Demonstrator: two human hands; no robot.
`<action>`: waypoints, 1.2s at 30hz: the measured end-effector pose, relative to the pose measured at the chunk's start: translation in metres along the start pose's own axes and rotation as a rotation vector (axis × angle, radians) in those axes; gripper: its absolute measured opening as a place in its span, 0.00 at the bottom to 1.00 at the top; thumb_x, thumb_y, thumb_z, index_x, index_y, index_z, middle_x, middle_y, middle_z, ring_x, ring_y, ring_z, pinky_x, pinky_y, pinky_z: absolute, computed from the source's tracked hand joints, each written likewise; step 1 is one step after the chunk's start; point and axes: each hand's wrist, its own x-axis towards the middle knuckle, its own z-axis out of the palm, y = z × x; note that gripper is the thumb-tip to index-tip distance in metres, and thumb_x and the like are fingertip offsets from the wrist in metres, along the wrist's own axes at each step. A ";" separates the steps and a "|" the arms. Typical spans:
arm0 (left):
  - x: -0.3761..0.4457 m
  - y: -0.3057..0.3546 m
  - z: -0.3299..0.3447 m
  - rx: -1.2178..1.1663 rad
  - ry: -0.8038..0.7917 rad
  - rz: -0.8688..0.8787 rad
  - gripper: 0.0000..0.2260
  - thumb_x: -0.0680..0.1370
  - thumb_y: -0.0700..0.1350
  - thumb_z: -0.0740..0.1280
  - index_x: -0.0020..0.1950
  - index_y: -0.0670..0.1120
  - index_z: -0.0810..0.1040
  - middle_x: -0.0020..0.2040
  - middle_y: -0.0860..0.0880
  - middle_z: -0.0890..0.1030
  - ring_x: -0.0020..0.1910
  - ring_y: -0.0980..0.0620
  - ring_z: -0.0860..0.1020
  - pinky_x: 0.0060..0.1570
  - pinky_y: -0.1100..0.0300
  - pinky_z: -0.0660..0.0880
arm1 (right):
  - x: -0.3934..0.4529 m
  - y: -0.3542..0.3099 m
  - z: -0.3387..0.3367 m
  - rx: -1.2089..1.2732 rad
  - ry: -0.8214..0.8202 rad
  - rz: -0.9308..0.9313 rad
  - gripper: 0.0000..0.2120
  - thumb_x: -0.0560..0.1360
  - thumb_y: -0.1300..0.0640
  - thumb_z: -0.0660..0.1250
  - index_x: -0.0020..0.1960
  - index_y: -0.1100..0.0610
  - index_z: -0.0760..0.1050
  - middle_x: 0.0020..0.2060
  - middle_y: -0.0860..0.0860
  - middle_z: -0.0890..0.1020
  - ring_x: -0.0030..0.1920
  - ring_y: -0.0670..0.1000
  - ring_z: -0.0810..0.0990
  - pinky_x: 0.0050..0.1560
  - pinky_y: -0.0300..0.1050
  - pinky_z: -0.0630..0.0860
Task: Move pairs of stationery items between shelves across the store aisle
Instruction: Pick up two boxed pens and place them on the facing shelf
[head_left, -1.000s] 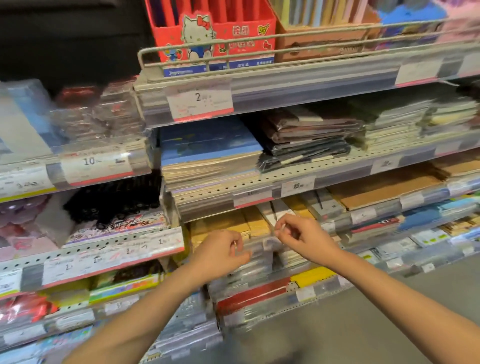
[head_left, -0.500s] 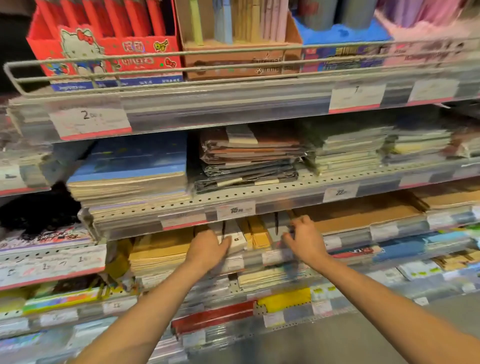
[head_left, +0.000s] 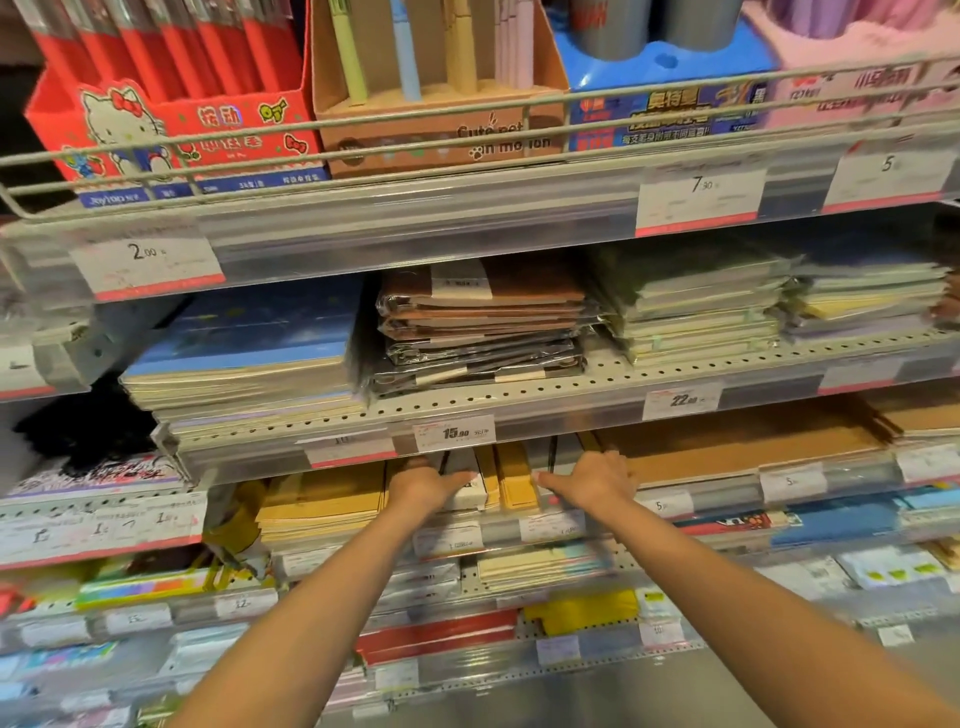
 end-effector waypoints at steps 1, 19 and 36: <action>-0.001 0.001 -0.001 -0.020 -0.008 -0.013 0.34 0.71 0.67 0.62 0.67 0.44 0.70 0.66 0.45 0.74 0.65 0.44 0.72 0.60 0.56 0.71 | 0.001 -0.001 -0.002 -0.001 -0.017 0.011 0.32 0.63 0.27 0.62 0.45 0.56 0.79 0.63 0.58 0.73 0.65 0.58 0.67 0.60 0.53 0.66; -0.017 -0.029 -0.008 -1.051 -0.212 -0.119 0.29 0.70 0.39 0.71 0.67 0.36 0.63 0.49 0.39 0.82 0.43 0.45 0.82 0.28 0.58 0.78 | -0.008 -0.007 -0.012 0.942 -0.379 0.103 0.08 0.76 0.61 0.64 0.49 0.65 0.68 0.49 0.62 0.79 0.41 0.56 0.80 0.31 0.48 0.81; -0.113 -0.167 -0.069 -1.082 -0.333 -0.048 0.25 0.64 0.40 0.71 0.61 0.46 0.73 0.48 0.45 0.85 0.42 0.49 0.84 0.34 0.58 0.80 | -0.085 -0.064 0.008 1.080 -0.885 -0.163 0.09 0.74 0.62 0.64 0.54 0.61 0.76 0.44 0.58 0.85 0.41 0.54 0.85 0.35 0.47 0.82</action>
